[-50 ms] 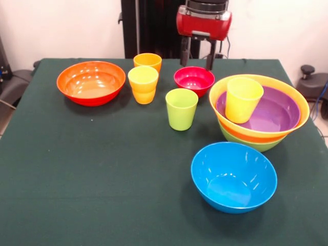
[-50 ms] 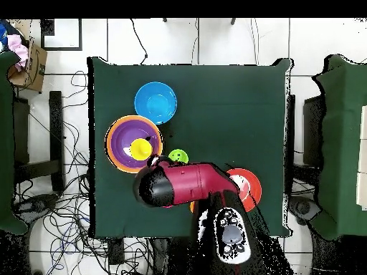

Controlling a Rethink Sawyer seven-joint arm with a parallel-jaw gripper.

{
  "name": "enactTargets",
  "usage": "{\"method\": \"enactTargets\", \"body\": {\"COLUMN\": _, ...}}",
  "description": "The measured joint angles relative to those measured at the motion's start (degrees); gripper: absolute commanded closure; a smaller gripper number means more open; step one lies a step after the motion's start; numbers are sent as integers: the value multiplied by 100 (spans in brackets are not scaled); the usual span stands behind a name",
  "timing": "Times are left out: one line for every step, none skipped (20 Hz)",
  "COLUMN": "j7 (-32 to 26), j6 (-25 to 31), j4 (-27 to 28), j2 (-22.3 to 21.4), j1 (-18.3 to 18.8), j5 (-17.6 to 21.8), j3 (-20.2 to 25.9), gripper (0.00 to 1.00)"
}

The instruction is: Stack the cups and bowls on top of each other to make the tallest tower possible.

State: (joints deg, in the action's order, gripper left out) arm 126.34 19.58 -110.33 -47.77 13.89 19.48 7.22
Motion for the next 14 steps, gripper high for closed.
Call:
{"method": "enactTargets", "body": {"j7": 0, "j6": -50, "j4": -4, "j2": 45, "j1": -51, "j5": 0, "j3": -28, "gripper": 0}}
{"method": "enactTargets", "body": {"j7": 0, "j6": -74, "j4": -7, "j2": 63, "j1": -72, "j5": 0, "j3": -42, "gripper": 0}}
{"method": "enactTargets", "body": {"j7": 0, "j6": -107, "j4": -12, "j2": 87, "j1": -97, "j5": 0, "j3": -62, "gripper": 0}}
{"method": "enactTargets", "body": {"j7": 0, "j6": -155, "j4": -19, "j2": 120, "j1": -125, "j5": -1, "j3": -88, "gripper": 0}}
{"method": "enactTargets", "body": {"j7": 0, "j6": -231, "j4": -34, "j2": 173, "j1": -163, "j5": 0, "j3": -134, "gripper": 0}}
{"method": "enactTargets", "body": {"j7": 0, "j6": -255, "j4": -41, "j2": 188, "j1": -175, "j5": -1, "j3": -152, "gripper": 0}}
{"method": "enactTargets", "body": {"j7": 0, "j6": -280, "j4": -51, "j2": 207, "j1": -191, "j5": -1, "j3": -178, "gripper": 0}}
{"method": "enactTargets", "body": {"j7": 0, "j6": -310, "j4": -64, "j2": 231, "j1": -207, "j5": -2, "j3": -213, "gripper": 0}}
{"method": "enactTargets", "body": {"j7": 0, "j6": -328, "j4": -74, "j2": 250, "j1": -217, "j5": -1, "j3": -242, "gripper": 0}}
{"method": "enactTargets", "body": {"j7": 0, "j6": -357, "j4": -95, "j2": 280, "j1": -232, "j5": -2, "j3": -289, "gripper": 0}}
{"method": "enactTargets", "body": {"j7": 0, "j6": -364, "j4": -110, "j2": 291, "j1": -238, "j5": -2, "j3": -316, "gripper": 0}}
{"method": "enactTargets", "body": {"j7": 0, "j6": -371, "j4": -124, "j2": 303, "j1": -245, "j5": -1, "j3": -343, "gripper": 0}}
{"method": "enactTargets", "body": {"j7": 0, "j6": -370, "j4": -136, "j2": 306, "j1": -247, "j5": 0, "j3": -361, "gripper": 0}}
{"method": "enactTargets", "body": {"j7": 0, "j6": -370, "j4": -159, "j2": 303, "j1": -251, "j5": 0, "j3": -395, "gripper": 0}}
